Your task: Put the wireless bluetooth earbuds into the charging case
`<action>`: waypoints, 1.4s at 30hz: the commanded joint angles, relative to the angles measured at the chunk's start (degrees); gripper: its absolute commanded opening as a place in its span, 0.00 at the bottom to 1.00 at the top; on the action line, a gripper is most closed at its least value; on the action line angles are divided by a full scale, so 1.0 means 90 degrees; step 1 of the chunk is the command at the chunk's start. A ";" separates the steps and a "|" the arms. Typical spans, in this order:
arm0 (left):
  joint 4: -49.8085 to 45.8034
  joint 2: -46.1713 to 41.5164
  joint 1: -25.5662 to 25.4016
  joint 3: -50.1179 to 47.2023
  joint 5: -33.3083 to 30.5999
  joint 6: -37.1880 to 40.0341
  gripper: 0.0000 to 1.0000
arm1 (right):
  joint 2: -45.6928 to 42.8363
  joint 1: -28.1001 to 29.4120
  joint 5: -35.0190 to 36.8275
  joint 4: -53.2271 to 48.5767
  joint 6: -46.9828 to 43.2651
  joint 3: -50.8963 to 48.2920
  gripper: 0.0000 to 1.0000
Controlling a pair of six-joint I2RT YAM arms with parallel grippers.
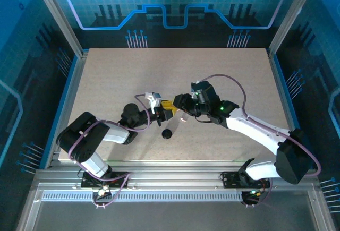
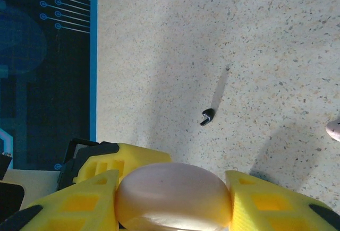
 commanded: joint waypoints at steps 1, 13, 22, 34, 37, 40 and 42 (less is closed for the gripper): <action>0.0258 0.0020 -0.0085 0.0188 0.0472 -0.0123 0.16 | -0.0039 0.0183 -0.0093 0.0081 -0.0376 0.0294 0.57; 0.0239 -0.0527 -0.0073 0.0219 0.1303 -0.0394 0.13 | -0.2365 -0.0195 -0.0616 0.0761 -0.3879 -0.0870 0.69; 0.0255 -0.0978 -0.0075 0.0509 0.1950 -0.0536 0.13 | -0.3690 -0.0746 -0.2643 -0.0223 -0.7754 -0.1284 0.62; 0.0253 -0.1159 -0.0068 0.0606 0.2223 -0.0260 0.13 | -0.2403 -0.1722 -0.5022 -0.1661 -0.9417 -0.0211 0.51; 0.0252 -0.1164 -0.0075 0.0624 0.2196 -0.0224 0.13 | -0.2042 -0.1703 -0.5234 -0.1884 -0.9596 0.0029 0.50; 0.0252 -0.1123 -0.0085 0.0635 0.2185 -0.0219 0.13 | -0.1795 -0.1656 -0.5234 -0.1866 -0.9661 0.0114 0.50; 0.0253 -0.1105 -0.0084 0.0655 0.2193 -0.0221 0.13 | -0.1653 -0.1617 -0.5195 -0.1825 -0.9712 0.0159 0.49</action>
